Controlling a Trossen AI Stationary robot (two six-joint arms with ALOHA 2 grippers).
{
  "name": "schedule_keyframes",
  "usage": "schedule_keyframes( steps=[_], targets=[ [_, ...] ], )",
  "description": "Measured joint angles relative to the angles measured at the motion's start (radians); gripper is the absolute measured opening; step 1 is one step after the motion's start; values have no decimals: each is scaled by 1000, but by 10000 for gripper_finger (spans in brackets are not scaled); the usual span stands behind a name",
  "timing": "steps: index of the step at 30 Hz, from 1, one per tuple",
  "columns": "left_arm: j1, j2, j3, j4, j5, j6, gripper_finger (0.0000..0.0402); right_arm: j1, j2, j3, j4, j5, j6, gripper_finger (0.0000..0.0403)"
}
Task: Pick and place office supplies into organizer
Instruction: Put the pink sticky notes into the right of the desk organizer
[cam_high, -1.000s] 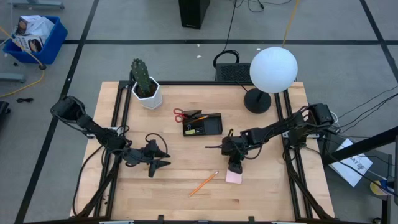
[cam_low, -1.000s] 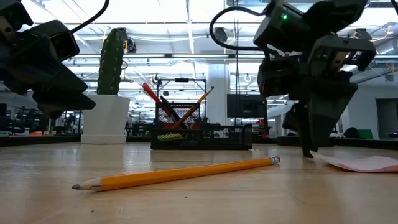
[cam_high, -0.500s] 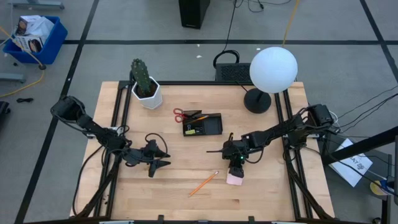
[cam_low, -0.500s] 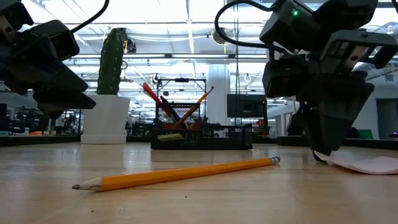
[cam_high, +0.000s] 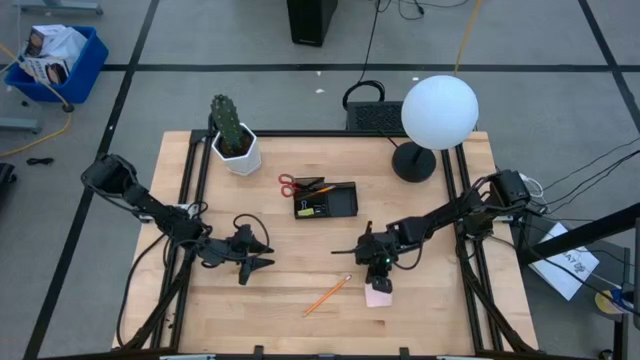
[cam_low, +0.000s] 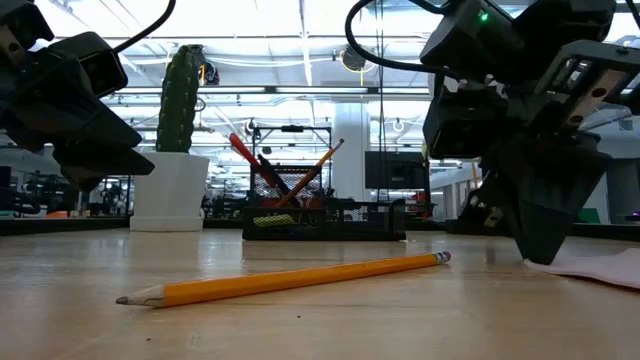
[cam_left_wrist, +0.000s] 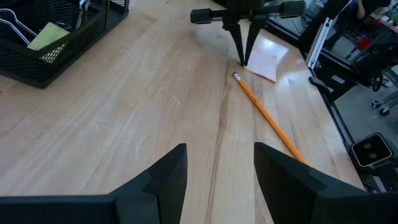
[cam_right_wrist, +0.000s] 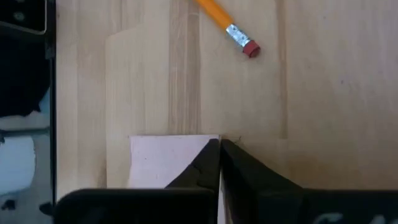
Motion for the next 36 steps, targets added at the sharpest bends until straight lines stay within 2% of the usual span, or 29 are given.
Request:
schedule_keyframes(
  steps=[8, 17, 24, 29, 32, 36],
  targets=[
    [0, 0, 0, 0, 0, 1, 188, 1, -12, 2, 25, 72, 25, 1],
    [0, 0, 0, -5, 0, 4, 188, -29, -113, 5, 41, 210, 15, 0],
    [0, 0, 0, -6, 0, 4, 189, -68, -235, 5, 30, 426, 11, 0],
    [0, 0, 0, -3, -2, 4, 189, -99, -285, 6, 49, 669, 9, 0],
    [0, 0, 0, 3, -8, 4, 189, -130, -294, 6, 41, 791, 65, 0],
    [0, 0, 0, 6, -8, 8, 189, -183, -294, 6, 48, 885, 136, 0]
  ],
)
